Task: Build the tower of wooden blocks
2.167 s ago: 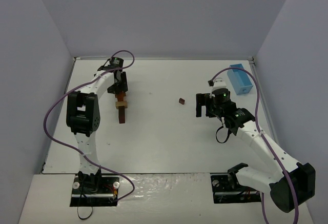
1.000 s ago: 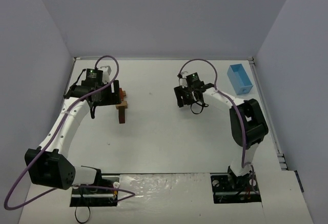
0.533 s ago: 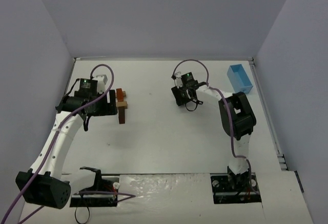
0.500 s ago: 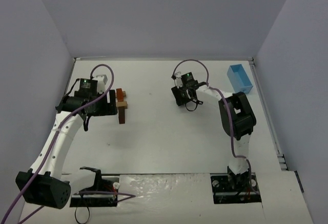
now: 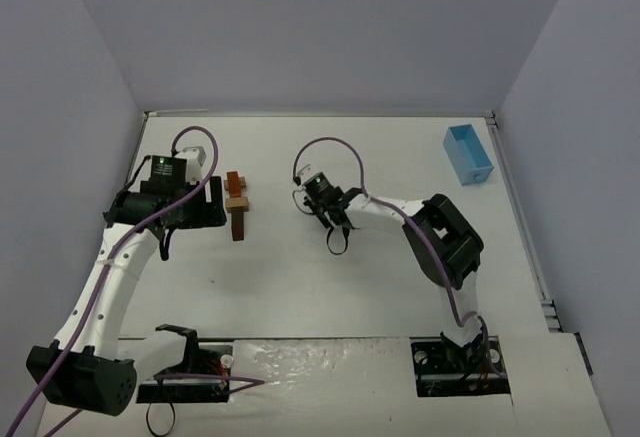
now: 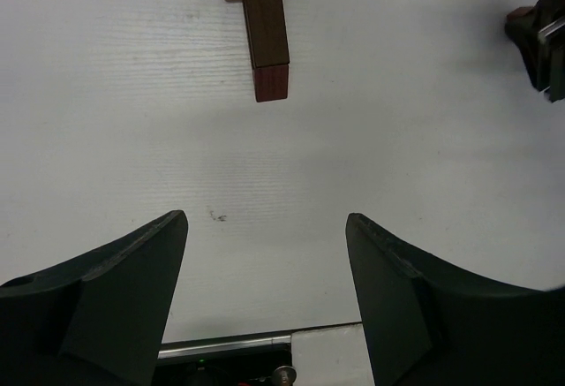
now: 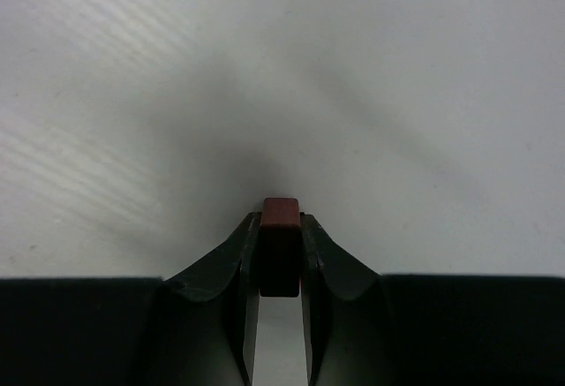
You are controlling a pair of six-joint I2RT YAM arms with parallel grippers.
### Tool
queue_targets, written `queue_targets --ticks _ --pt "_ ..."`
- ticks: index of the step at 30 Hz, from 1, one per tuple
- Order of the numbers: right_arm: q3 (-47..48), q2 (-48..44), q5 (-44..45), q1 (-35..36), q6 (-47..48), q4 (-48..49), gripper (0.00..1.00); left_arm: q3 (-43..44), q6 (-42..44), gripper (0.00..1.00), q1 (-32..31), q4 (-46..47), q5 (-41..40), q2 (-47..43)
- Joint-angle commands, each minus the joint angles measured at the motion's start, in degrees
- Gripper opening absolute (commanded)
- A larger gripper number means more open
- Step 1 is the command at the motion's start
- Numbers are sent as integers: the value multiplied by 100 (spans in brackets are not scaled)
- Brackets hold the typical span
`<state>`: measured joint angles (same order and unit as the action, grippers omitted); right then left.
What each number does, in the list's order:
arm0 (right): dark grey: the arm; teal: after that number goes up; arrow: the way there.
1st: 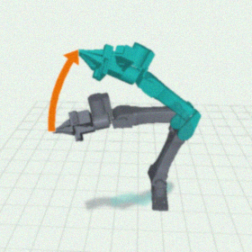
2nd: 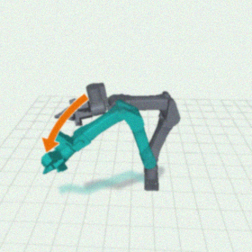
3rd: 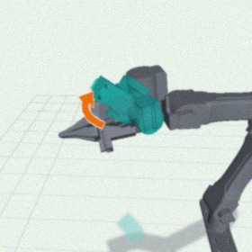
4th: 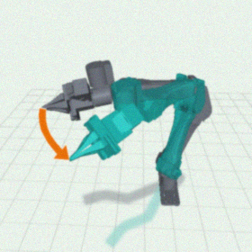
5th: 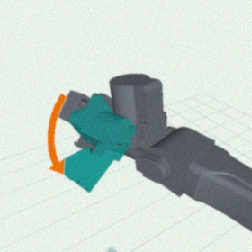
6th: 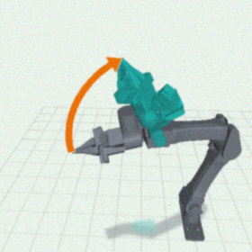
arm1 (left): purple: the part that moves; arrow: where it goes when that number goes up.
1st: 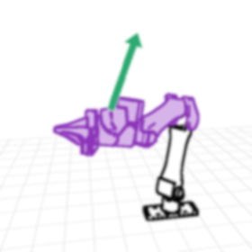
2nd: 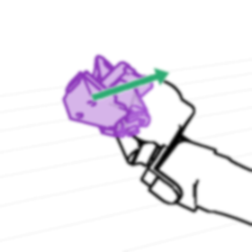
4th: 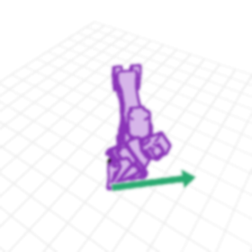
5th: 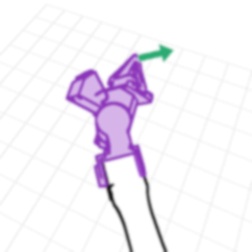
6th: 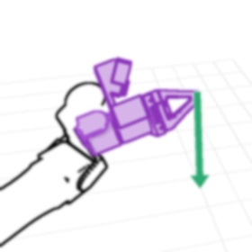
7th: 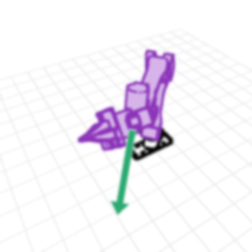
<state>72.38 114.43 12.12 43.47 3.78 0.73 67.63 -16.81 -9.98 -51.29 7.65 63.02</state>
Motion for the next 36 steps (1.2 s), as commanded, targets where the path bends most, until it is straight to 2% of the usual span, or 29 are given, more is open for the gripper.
queue_targets --ticks 1,4,7,11,13,19,22,25,30,36 --pt "-333 -223 1429 662 -670 -65 2 -107 -123 69 40 3 -189 -196" --pt "-409 -132 1677 1137 -1097 32 17 -268 -200 70 40 -21 -272 -265" --pt "-435 -105 1441 1489 -1328 32 33 -388 -259 70 40 -13 -357 -385" --pt "-480 -201 1109 1809 -1630 33 49 -417 -333 69 40 -13 -359 -477" --pt "-497 -301 895 1913 -1717 32 55 -417 -352 70 40 -13 -333 -503" --pt "-702 -1138 895 1936 -1959 23 58 -383 -406 69 34 47 48 -449" --pt "-976 -1869 870 1663 -2085 23 60 -332 -351 70 22 145 335 -335" --pt "-1411 -2744 474 1010 -2300 32 61 -235 -280 69 -88 475 803 -80" --pt "-2106 -4008 118 -33 -2408 7 74 223 -163 70 -1133 799 254 780" --pt "-2764 -5276 -666 -1384 -2742 -29 91 646 -248 70 -1897 1458 35 2041"
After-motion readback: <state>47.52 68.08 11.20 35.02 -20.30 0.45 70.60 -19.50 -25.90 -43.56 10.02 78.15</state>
